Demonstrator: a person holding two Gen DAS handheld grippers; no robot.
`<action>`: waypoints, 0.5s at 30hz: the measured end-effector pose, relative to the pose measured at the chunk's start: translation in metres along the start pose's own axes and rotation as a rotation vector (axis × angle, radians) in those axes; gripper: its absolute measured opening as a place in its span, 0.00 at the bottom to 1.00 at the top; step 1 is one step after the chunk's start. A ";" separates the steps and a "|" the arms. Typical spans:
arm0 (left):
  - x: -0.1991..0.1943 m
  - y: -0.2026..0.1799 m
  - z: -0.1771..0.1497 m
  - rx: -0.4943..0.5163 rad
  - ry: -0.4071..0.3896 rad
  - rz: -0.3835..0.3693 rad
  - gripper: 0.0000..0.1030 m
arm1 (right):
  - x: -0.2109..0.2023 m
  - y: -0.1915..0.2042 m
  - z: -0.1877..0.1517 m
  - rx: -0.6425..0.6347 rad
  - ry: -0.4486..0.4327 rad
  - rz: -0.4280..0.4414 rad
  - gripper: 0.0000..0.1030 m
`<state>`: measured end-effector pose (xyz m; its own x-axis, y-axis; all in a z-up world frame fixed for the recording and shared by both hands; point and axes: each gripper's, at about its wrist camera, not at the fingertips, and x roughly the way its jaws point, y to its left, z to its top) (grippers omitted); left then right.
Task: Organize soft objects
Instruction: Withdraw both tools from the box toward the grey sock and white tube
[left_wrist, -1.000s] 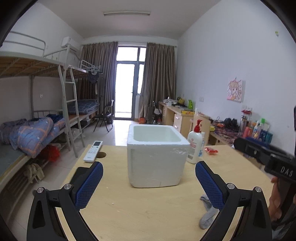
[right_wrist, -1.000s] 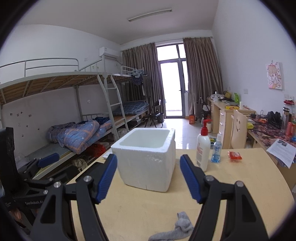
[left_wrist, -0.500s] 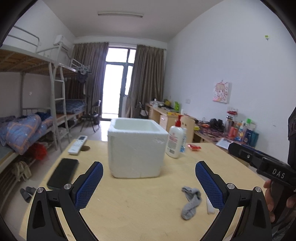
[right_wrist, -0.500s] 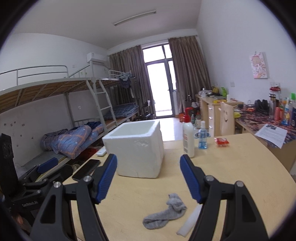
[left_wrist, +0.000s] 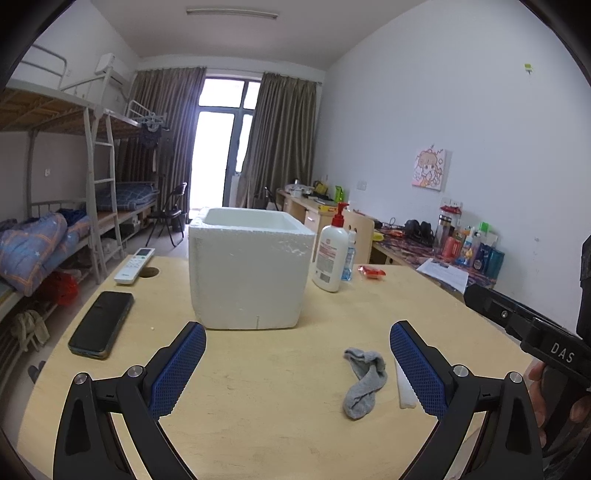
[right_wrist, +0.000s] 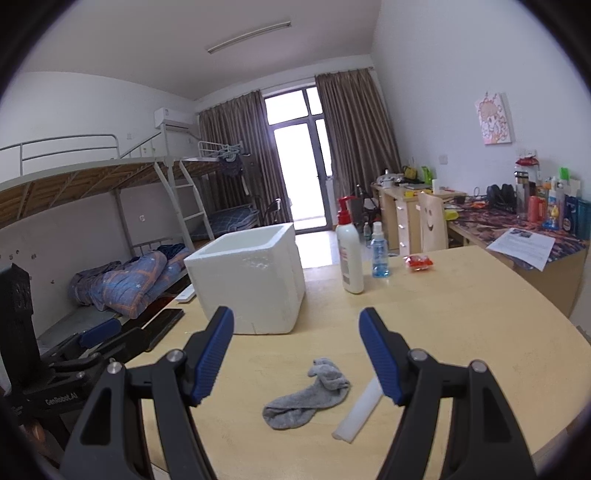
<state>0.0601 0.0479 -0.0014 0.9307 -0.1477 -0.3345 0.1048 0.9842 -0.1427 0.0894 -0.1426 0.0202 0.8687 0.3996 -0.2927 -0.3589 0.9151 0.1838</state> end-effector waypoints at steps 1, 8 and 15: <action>0.001 -0.001 0.000 0.003 0.004 -0.005 0.97 | 0.000 -0.001 -0.001 -0.001 0.002 0.001 0.72; 0.013 -0.011 -0.002 0.015 0.027 -0.046 0.97 | 0.002 -0.005 -0.005 -0.007 0.019 -0.013 0.72; 0.026 -0.020 0.001 0.055 0.043 -0.028 0.97 | 0.010 -0.014 -0.004 0.021 0.028 -0.016 0.72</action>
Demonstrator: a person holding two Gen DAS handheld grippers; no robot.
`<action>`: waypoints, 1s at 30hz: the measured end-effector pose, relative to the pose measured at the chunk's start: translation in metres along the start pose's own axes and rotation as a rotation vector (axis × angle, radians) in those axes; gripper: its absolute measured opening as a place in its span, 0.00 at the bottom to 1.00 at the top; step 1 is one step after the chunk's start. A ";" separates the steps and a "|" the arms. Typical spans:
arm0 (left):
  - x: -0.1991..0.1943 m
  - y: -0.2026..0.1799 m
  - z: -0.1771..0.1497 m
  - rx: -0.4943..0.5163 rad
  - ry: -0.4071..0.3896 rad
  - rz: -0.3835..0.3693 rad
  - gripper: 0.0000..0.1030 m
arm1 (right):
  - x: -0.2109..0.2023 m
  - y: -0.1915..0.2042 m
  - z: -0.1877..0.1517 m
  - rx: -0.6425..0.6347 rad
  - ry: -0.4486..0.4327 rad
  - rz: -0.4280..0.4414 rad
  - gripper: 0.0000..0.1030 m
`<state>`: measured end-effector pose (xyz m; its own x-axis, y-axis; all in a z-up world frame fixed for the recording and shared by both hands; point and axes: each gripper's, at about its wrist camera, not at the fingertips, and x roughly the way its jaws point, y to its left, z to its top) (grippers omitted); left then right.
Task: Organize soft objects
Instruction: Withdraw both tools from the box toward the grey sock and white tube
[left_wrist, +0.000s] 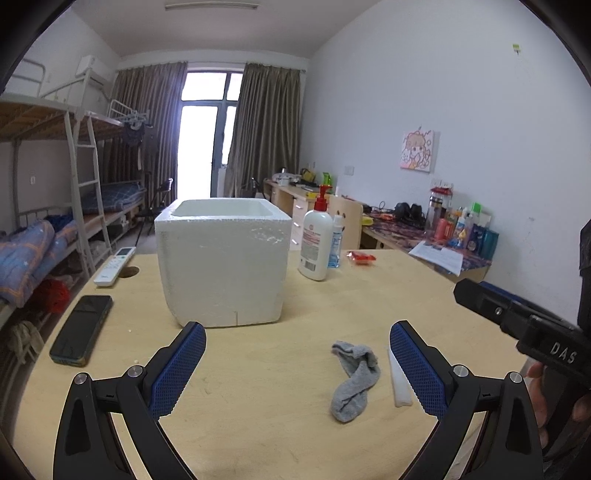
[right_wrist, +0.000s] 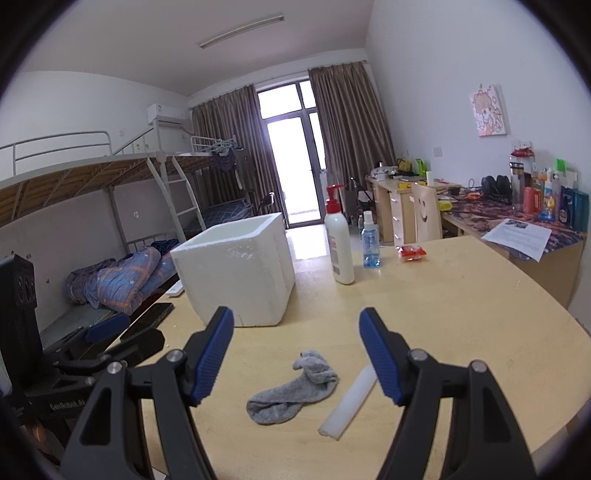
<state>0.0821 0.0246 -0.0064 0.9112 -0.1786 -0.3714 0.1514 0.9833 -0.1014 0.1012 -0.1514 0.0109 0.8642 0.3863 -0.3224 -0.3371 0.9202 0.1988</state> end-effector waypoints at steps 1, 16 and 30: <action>0.003 -0.002 0.001 0.004 0.004 -0.006 0.97 | 0.001 -0.002 0.001 0.003 0.003 -0.001 0.72; 0.044 -0.017 0.007 0.045 0.088 -0.046 0.97 | 0.020 -0.019 0.000 0.018 0.058 -0.037 0.72; 0.085 -0.029 -0.007 0.110 0.208 -0.051 0.97 | 0.037 -0.036 -0.026 -0.007 0.188 -0.094 0.72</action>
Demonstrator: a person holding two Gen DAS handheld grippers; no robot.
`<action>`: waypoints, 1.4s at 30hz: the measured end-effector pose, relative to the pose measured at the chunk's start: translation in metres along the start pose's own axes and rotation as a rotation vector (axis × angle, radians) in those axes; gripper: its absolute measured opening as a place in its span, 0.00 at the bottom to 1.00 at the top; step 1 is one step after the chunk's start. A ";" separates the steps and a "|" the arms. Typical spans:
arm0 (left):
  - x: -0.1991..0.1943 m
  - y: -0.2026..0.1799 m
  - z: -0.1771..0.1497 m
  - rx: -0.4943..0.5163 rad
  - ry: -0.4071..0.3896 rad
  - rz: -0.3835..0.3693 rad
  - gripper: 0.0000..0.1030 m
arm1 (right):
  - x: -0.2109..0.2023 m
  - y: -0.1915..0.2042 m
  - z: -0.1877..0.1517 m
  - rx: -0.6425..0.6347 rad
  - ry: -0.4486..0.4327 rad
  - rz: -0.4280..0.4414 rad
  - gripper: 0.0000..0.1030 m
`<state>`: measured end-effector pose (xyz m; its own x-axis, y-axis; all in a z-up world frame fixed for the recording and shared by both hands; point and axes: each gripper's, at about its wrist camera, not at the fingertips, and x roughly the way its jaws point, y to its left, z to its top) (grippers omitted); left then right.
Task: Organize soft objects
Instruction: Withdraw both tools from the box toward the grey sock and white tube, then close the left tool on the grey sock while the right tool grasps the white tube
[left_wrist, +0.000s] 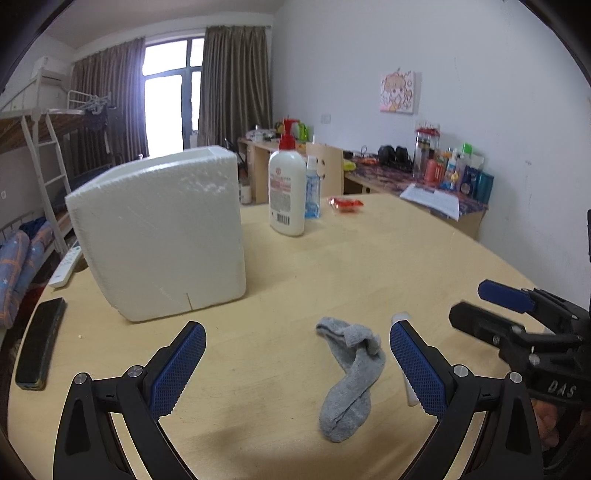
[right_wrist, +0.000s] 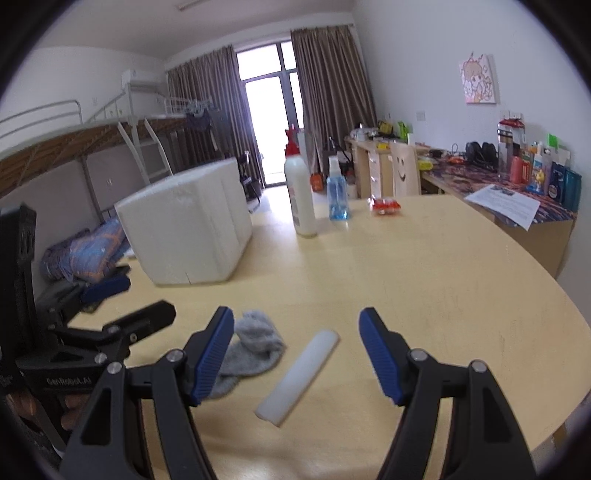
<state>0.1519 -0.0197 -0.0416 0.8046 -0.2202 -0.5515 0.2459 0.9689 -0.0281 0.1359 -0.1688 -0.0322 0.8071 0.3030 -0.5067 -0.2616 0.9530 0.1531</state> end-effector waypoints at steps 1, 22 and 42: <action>0.003 0.000 -0.001 0.003 0.009 -0.002 0.97 | 0.002 0.000 -0.002 -0.002 0.012 0.000 0.72; 0.044 -0.017 -0.015 0.146 0.179 -0.131 0.95 | 0.020 -0.011 -0.018 -0.010 0.107 -0.003 0.72; 0.062 -0.028 -0.027 0.204 0.305 -0.200 0.47 | 0.022 -0.027 -0.020 0.010 0.119 -0.009 0.72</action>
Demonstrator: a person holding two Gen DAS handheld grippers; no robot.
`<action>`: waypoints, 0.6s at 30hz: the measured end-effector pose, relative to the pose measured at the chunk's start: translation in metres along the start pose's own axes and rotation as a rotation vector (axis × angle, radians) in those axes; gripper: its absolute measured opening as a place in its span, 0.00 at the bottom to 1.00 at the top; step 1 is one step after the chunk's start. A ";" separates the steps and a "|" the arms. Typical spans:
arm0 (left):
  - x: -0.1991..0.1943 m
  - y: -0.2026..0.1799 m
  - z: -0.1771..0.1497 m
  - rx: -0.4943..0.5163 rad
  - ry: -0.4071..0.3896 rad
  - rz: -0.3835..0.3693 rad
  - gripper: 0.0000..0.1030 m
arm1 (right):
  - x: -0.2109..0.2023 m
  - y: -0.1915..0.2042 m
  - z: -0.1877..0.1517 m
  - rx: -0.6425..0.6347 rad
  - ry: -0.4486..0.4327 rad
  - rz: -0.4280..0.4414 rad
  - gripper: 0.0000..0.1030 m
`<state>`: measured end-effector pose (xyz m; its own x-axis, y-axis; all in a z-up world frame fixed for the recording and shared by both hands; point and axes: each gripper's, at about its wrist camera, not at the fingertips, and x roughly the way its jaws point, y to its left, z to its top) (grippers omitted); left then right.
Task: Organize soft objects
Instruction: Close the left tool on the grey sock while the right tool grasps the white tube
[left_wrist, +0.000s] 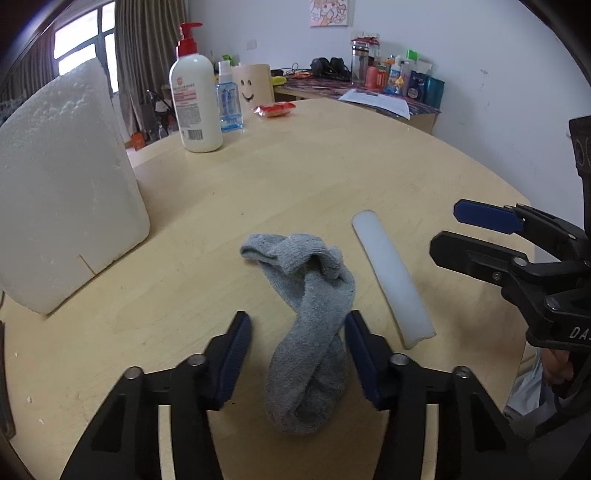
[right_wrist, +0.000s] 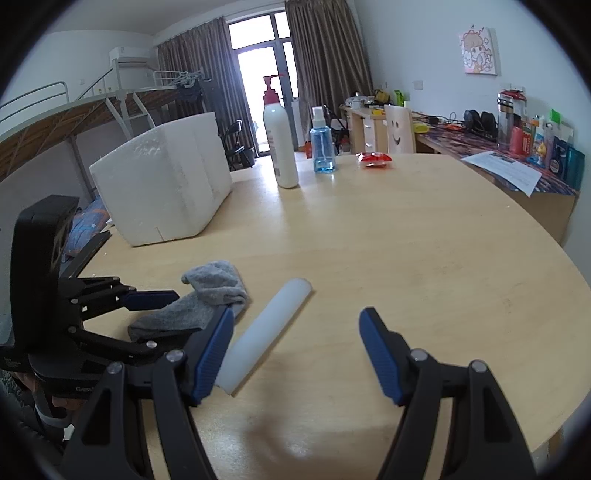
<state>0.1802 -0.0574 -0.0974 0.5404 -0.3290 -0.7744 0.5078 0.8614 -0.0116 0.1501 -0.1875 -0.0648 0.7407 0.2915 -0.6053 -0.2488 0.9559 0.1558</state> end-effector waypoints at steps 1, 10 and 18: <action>0.000 -0.002 0.000 0.007 -0.001 -0.001 0.44 | 0.000 0.000 0.000 0.001 0.001 0.000 0.72; -0.001 -0.006 0.001 0.034 -0.007 -0.014 0.20 | 0.004 0.002 -0.001 -0.005 0.008 0.005 0.72; -0.006 -0.003 0.004 0.013 -0.035 0.000 0.14 | 0.006 0.008 -0.002 -0.014 0.025 0.006 0.72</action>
<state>0.1779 -0.0594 -0.0904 0.5630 -0.3425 -0.7521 0.5165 0.8563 -0.0033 0.1512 -0.1779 -0.0686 0.7236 0.2960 -0.6236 -0.2618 0.9536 0.1489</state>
